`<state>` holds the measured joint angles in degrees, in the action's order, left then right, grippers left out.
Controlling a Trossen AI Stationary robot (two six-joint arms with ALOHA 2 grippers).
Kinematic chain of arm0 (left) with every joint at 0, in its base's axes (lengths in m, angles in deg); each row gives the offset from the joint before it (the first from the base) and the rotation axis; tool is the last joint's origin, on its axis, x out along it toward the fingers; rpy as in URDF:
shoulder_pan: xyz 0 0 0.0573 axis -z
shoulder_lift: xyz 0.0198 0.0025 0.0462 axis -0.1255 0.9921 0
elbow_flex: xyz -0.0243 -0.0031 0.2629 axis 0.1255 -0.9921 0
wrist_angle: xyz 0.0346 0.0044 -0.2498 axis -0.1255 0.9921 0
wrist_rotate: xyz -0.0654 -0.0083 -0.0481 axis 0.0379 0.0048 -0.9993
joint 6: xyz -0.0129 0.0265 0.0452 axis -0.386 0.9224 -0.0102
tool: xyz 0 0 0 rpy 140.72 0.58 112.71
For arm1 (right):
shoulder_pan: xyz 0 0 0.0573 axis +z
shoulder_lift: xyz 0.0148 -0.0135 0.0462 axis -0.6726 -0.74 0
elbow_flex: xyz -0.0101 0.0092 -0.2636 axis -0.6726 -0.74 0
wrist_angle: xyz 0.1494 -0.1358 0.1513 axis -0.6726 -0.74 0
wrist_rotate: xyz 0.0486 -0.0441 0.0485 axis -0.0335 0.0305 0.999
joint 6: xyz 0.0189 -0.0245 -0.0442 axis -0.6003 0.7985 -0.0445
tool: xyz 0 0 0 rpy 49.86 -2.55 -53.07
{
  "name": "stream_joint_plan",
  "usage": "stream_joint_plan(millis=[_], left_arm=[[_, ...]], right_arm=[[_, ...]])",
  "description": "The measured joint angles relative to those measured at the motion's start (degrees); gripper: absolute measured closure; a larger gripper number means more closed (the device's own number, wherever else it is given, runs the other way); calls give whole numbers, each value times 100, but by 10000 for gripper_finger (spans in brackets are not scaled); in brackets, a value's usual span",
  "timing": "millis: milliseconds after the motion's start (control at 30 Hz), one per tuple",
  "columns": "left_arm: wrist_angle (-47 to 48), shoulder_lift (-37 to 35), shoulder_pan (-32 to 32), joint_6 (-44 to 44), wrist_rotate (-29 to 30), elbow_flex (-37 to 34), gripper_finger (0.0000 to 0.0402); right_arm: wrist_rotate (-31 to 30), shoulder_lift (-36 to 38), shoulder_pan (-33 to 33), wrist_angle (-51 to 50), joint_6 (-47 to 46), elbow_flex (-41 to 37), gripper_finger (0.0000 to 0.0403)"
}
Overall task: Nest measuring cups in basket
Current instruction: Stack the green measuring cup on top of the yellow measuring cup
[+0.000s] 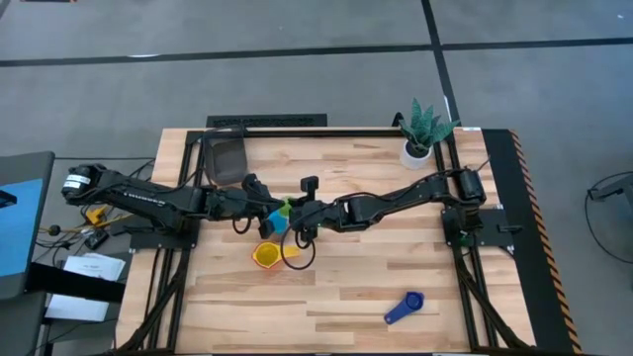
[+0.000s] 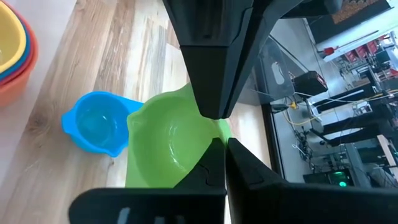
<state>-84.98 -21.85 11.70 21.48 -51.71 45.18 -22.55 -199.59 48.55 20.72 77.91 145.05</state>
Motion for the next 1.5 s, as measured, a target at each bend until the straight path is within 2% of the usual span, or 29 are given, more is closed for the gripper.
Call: stream_joint_plan(millis=[233, 467, 700, 1000, 1233, 1367, 1500], left_arm=[[-15, -15, 51, -2, -71, 0, 401], [-13, -142, 201, -172, -57, -4, 401], [-20, -221, 562, -529, 245, -7, 401], [-64, -453, 1054, -956, 932, -7, 401], [-13, -806, 1633, -1505, 1814, -4, 401], [16, -788, 2245, -2457, 2698, -67, 401], [118, -563, 2958, -3564, 3498, -189, 401]], right_arm=[[2, 0, 7, -1, -201, 0, 391], [-7, 15, 22, 73, -469, 0, 361], [-11, 17, 163, 108, -468, 9, 347], [-811, 83, 446, 380, -471, 11, 347], [-821, 375, 570, 353, -1008, 15, 346], [-870, 545, 643, 253, -1414, 23, 346], [-1224, 762, 726, 184, -1762, 28, 346]])
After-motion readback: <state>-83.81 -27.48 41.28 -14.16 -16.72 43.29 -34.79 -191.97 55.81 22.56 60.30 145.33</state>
